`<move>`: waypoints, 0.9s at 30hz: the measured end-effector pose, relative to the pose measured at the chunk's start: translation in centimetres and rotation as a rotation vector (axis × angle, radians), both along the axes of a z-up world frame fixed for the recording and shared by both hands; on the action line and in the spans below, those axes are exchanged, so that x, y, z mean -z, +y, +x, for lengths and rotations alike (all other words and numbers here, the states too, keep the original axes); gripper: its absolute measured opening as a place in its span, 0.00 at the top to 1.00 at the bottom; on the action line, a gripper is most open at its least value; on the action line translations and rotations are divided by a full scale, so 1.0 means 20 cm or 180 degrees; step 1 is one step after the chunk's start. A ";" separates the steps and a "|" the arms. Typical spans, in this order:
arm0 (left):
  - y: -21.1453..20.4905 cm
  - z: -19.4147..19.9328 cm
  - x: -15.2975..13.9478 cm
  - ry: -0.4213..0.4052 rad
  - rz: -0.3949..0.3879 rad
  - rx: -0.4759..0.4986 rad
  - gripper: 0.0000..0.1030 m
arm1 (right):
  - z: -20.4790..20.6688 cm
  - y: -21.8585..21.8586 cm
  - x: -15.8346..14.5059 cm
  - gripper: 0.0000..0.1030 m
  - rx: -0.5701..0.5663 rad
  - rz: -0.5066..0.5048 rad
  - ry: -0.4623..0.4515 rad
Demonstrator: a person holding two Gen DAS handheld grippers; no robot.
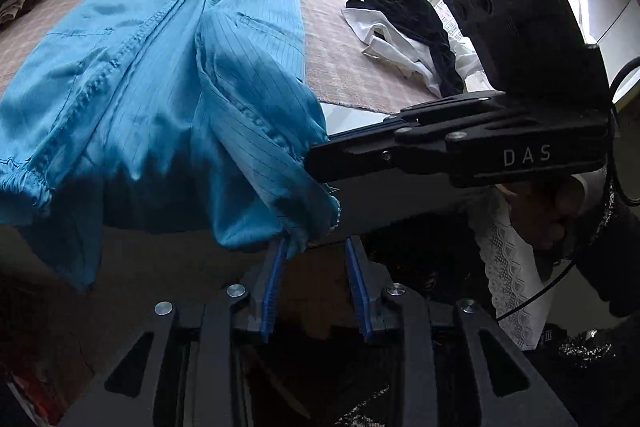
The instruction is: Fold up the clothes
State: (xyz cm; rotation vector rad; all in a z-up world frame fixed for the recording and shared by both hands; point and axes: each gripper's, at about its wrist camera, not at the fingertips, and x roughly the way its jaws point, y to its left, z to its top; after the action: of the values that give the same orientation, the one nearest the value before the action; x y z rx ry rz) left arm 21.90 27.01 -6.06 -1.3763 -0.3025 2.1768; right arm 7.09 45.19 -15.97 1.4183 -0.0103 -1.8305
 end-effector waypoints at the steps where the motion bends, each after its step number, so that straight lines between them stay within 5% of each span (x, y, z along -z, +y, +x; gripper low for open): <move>1: 0.02 -0.02 0.02 -0.0012 0.0007 -0.0040 0.71 | -0.01 -0.02 -0.01 0.91 0.0002 0.0002 -0.0010; 5: -0.05 -0.07 0.06 -0.0170 0.0152 -0.0345 0.90 | -0.04 -0.06 -0.03 0.91 0.0005 0.0076 -0.0034; 15: -0.11 0.12 0.06 -0.0069 -0.0161 -0.0262 0.83 | -0.05 -0.02 0.05 0.87 0.0089 0.0352 -0.0212; 22: -0.26 0.13 0.11 -0.0159 -0.0244 -0.0414 0.83 | 0.15 0.13 0.11 0.70 0.0061 0.0616 0.0147; 27: -0.29 0.11 0.11 -0.0190 -0.0397 -0.0324 0.83 | 0.23 0.04 0.20 0.64 -0.0345 0.0927 0.0758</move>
State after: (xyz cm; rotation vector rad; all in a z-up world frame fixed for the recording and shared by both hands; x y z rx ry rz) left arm 24.07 21.27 -8.30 -1.5266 -0.2680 2.2739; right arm 11.69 46.08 -19.97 1.3531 0.4620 -1.9552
